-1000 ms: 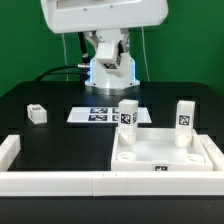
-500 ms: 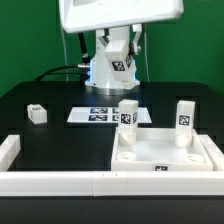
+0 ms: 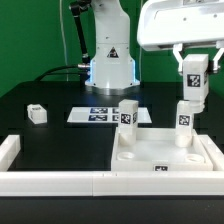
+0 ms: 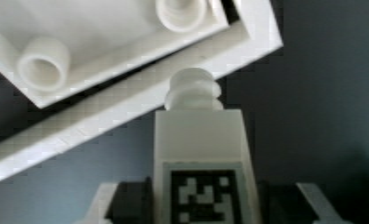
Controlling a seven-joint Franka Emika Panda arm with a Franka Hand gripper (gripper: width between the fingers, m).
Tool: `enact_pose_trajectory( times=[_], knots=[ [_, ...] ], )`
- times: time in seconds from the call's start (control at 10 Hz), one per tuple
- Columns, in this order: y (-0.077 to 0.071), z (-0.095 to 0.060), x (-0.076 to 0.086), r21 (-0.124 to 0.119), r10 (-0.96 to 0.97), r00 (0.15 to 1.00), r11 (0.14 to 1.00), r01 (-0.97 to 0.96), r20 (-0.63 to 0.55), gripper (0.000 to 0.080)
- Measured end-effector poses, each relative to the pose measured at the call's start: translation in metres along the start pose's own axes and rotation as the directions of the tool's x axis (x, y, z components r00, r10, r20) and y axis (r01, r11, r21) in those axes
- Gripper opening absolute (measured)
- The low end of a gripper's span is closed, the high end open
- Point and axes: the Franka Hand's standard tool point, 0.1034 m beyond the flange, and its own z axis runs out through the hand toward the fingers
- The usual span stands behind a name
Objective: Assemble square table
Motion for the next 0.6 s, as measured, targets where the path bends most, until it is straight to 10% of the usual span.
enact_pose_trajectory(
  times=[0.3,0.6],
  knots=[
    [-0.003,0.006,-0.022,0.044,-0.053,0.998,0.998,0.054,-0.020,0.0287],
    [0.003,0.041,-0.022,-0.022,-0.249,0.965,0.968,0.248,-0.078,0.0287]
  ],
)
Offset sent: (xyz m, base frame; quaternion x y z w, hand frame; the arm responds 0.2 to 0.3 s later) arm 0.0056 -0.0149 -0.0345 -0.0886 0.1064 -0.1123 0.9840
